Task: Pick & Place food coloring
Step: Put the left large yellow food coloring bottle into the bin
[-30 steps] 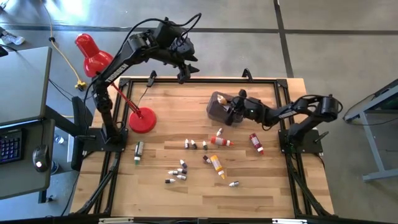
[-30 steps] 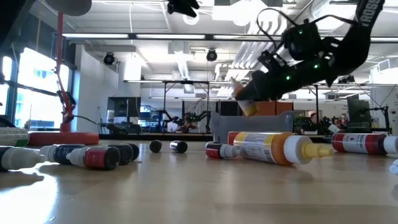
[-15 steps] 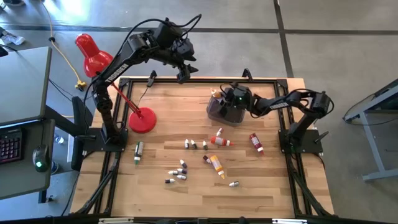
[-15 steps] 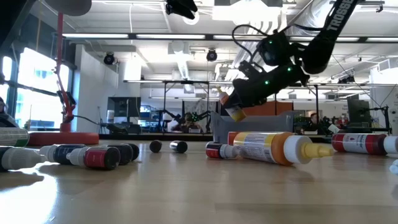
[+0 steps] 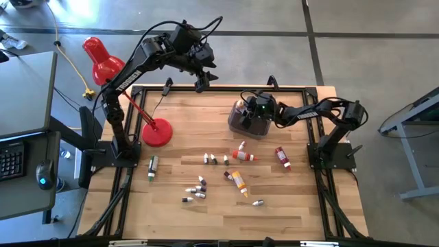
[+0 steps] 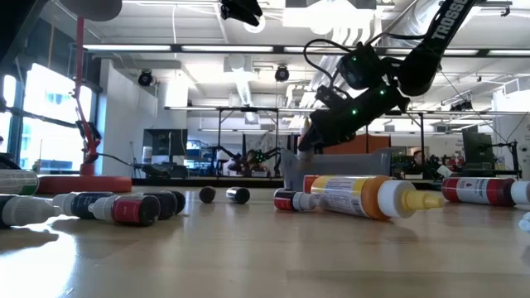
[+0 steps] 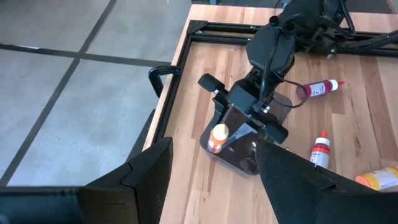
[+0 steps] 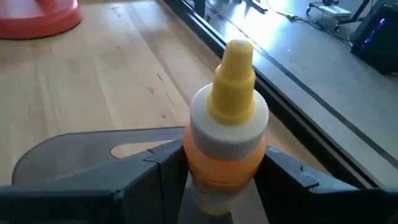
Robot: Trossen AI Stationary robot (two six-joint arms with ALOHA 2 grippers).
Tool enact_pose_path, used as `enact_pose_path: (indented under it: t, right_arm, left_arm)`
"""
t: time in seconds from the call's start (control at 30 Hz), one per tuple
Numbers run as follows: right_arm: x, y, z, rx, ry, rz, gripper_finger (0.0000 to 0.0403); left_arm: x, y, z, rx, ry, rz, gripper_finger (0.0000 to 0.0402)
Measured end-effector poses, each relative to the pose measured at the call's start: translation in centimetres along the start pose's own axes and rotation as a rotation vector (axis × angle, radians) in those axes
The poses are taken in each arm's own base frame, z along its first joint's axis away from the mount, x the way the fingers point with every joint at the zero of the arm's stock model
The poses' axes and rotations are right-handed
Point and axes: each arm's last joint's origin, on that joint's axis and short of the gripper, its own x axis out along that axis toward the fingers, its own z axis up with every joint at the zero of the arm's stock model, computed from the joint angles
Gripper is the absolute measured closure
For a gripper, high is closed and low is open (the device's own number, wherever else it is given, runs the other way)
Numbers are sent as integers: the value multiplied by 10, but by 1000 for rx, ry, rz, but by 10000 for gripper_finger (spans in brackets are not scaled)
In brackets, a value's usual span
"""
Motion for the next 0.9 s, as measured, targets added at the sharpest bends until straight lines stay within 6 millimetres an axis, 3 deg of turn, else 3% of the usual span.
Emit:
enact_pose_path:
  t: [0.3, 0.9]
  right_arm:
    - [0, 0, -9, 41, 94, 1, 240]
    - [0, -10, -6, 11, 61, -36, 222]
  left_arm:
    - [0, 0, -1, -1, 9, -3, 176]
    - [0, 0, -1, -3, 15, -4, 176]
